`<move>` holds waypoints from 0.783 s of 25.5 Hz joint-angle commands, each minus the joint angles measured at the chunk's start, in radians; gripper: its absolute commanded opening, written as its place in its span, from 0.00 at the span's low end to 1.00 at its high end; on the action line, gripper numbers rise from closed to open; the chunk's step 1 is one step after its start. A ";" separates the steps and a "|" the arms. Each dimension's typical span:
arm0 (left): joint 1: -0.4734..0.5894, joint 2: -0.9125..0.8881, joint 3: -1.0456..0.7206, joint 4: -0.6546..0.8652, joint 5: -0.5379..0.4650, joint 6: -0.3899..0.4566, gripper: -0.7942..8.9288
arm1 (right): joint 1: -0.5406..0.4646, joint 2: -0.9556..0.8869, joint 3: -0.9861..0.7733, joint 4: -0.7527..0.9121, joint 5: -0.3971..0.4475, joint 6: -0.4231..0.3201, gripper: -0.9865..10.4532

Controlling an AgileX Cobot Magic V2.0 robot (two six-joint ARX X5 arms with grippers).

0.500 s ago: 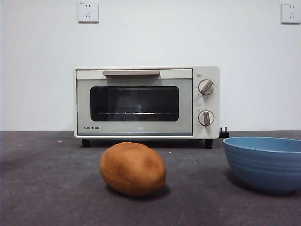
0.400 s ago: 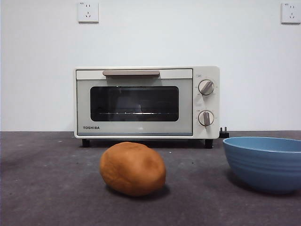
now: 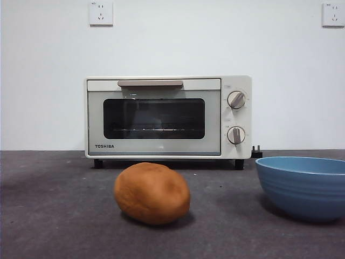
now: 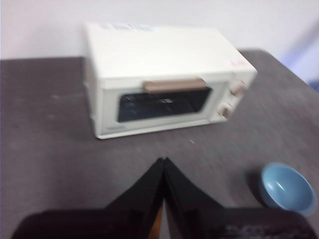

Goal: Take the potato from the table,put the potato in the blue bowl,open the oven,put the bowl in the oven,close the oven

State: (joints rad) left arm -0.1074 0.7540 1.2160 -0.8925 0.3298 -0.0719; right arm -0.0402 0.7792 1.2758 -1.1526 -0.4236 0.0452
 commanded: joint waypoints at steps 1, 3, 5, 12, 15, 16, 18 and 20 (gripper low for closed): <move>-0.027 0.037 0.006 -0.021 0.040 0.046 0.08 | 0.001 0.076 0.042 -0.077 -0.020 -0.072 0.08; -0.050 0.065 0.006 -0.043 0.056 0.053 0.08 | 0.006 0.132 0.065 -0.114 -0.036 -0.077 0.08; -0.072 0.094 0.006 -0.067 0.067 0.069 0.08 | 0.024 0.166 0.069 -0.108 -0.053 -0.077 0.08; -0.208 0.184 0.006 -0.106 0.069 0.121 0.08 | 0.230 0.287 0.069 -0.071 -0.027 -0.076 0.08; -0.270 0.196 0.006 -0.110 0.064 0.135 0.08 | 0.363 0.325 0.069 -0.034 0.019 -0.071 0.08; -0.289 0.198 0.006 -0.112 0.063 0.143 0.08 | 0.413 0.340 0.069 -0.017 0.033 -0.063 0.08; -0.317 0.198 0.006 -0.117 0.063 0.154 0.08 | 0.512 0.368 0.069 0.015 0.089 -0.041 0.08; -0.338 0.198 0.006 -0.125 0.063 0.156 0.08 | 0.610 0.400 0.069 0.047 0.151 -0.037 0.08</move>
State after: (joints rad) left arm -0.4419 0.9516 1.2213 -1.0164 0.3923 0.0677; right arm 0.5629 1.1763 1.3422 -1.1080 -0.2733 -0.0036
